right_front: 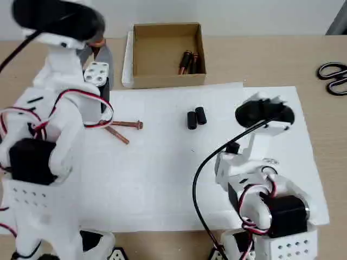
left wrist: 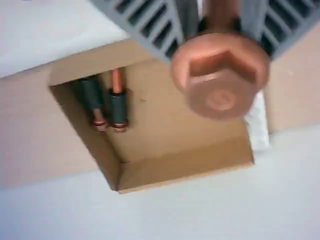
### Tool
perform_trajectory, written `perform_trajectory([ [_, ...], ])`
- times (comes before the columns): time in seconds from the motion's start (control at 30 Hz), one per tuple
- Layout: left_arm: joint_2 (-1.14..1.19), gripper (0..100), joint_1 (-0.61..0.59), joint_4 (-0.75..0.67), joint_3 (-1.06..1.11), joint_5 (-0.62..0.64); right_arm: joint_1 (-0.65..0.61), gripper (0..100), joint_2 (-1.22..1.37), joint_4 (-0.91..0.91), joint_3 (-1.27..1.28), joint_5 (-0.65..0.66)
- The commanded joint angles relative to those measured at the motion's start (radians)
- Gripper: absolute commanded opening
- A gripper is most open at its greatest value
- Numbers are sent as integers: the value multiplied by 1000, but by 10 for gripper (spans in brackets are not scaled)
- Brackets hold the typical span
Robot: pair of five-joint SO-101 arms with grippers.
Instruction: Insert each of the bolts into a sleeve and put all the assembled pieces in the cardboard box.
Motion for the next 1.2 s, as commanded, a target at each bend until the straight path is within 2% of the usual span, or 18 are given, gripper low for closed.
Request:
perform_trajectory([
  [0.0, -92, 6, 0, -26, 97, 130, -74, 4, -53, -96, 35, -9],
  [0.23, -256, 6, 3, -35, 298, 305, -209, 4, -217, -302, 222, -5],
  [0.5, -414, 6, 6, -101, 496, 382, -320, 4, -361, -326, 336, 32],
  [0.77, -620, 6, 244, -261, 746, 549, -449, 4, -446, -328, 405, 31],
  [0.87, -689, 6, 264, -315, 819, 551, -483, 4, -469, -328, 436, 31],
  [1.0, -760, 6, 292, -295, 894, 539, -487, 3, -522, -354, 502, 35],
  [1.17, -842, 6, 393, -269, 955, 523, -487, 3, -615, -384, 562, 132],
])
